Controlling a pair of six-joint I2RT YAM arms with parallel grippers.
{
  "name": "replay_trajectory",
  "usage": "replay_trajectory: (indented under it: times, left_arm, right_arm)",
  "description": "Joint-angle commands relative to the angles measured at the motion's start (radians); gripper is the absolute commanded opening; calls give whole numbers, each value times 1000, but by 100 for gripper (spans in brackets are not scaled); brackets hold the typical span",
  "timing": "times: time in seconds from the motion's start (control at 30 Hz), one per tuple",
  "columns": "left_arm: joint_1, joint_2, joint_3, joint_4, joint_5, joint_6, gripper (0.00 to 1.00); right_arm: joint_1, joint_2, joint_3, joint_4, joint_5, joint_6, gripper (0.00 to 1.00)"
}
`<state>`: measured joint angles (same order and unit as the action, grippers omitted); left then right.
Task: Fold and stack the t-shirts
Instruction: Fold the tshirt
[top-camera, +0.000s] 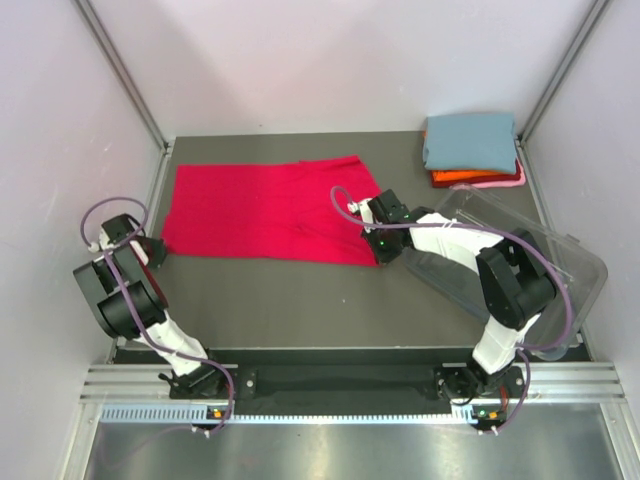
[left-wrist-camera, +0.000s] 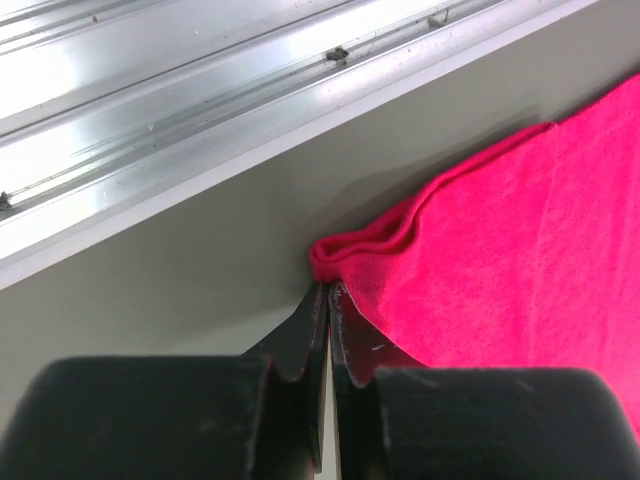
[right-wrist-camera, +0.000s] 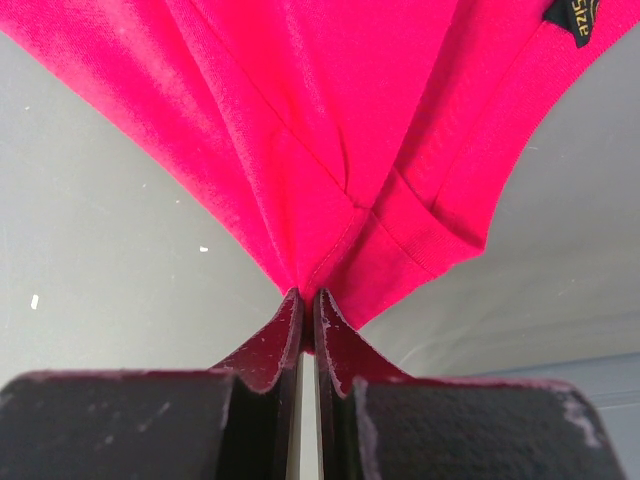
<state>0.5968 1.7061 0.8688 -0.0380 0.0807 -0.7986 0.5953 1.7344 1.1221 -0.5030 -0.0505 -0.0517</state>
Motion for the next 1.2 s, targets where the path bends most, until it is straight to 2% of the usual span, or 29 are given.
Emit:
replay_trajectory:
  times: [0.0, 0.07, 0.1, 0.13, 0.23, 0.37, 0.63, 0.83, 1.03, 1.17]
  left_arm:
    - [6, 15, -2, 7, 16, -4, 6]
    - [6, -6, 2, -28, 11, 1, 21]
    - [6, -35, 9, -49, -10, -4, 32]
    - [6, -52, 10, -65, -51, -2, 37]
    - [6, -98, 4, -85, -103, -4, 44]
    - [6, -102, -11, -54, -87, -28, 48]
    - [6, -97, -33, 4, -18, -44, 50]
    - [5, -28, -31, 29, -12, -48, 50]
    - [1, 10, -19, -8, -50, -39, 39]
    - [3, 15, -8, -25, -70, -24, 26]
  right_arm:
    - [0, -15, 42, -20, 0, -7, 2]
    - [1, -15, 42, -23, 1, -10, 3]
    - [1, -13, 45, -25, 4, -10, 3]
    - [0, -12, 47, -28, 6, -11, 2]
    - [0, -10, 53, -26, -2, -11, 3]
    - [3, 2, 68, -34, -9, -11, 3]
    - [0, 14, 82, -39, -18, -8, 3]
    - [0, 24, 85, -39, -25, -8, 3]
    - [1, 28, 88, -45, -18, -13, 3]
    - [1, 27, 91, -52, -15, -14, 3]
